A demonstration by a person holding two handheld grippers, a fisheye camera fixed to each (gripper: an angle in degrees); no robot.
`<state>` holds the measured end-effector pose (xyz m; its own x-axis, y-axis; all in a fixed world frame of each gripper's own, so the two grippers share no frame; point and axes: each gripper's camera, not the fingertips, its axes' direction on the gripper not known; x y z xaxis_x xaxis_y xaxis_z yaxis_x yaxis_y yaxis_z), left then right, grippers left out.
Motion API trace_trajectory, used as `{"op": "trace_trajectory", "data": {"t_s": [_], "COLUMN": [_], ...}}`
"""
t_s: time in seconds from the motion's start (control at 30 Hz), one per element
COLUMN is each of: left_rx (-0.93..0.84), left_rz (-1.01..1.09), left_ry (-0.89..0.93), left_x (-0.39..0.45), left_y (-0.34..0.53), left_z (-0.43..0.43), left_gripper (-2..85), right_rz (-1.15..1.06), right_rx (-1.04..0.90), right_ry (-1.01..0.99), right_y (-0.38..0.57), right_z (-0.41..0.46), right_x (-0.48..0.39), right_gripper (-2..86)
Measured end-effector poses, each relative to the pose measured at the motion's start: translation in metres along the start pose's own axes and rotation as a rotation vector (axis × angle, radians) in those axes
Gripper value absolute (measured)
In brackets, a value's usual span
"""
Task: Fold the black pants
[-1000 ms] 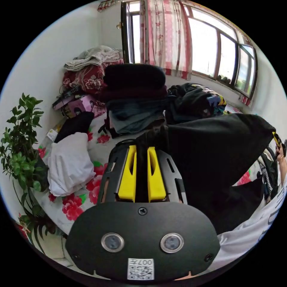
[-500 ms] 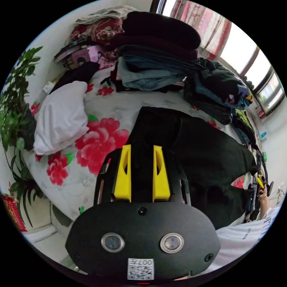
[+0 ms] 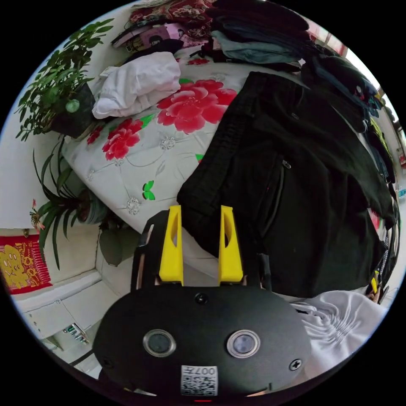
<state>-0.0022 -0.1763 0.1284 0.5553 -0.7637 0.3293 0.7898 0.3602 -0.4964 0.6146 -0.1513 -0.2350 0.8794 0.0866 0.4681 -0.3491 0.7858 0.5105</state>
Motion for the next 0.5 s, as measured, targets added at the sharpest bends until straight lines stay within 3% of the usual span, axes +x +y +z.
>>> {"op": "trace_trajectory", "data": {"t_s": [0.1, 0.17, 0.3, 0.37, 0.5], "left_rx": [-0.046, -0.015, 0.045, -0.026, -0.041], "left_rz": [0.060, 0.089, 0.055, 0.063, 0.010], "left_ry": [-0.076, -0.119, -0.055, 0.009, 0.069], "left_x": [0.011, 0.011, -0.001, -0.002, -0.010], "left_y": [-0.009, -0.003, 0.020, 0.031, 0.040], "left_z": [-0.003, -0.019, -0.038, -0.016, -0.008], "left_gripper": [8.4, 7.3, 7.7, 9.4, 11.4], "right_rz": [-0.069, -0.159, -0.263, -0.204, -0.091], "right_rx": [-0.019, 0.073, 0.182, 0.152, 0.007], "right_ry": [0.064, 0.051, 0.134, 0.278, 0.287], "right_y": [-0.005, 0.006, 0.046, 0.065, 0.072], "right_z": [0.007, -0.023, -0.070, -0.061, -0.038], "right_x": [-0.022, -0.036, -0.040, -0.023, -0.001], "right_gripper": [1.7, 0.6, 0.1, 0.2, 1.0]}}
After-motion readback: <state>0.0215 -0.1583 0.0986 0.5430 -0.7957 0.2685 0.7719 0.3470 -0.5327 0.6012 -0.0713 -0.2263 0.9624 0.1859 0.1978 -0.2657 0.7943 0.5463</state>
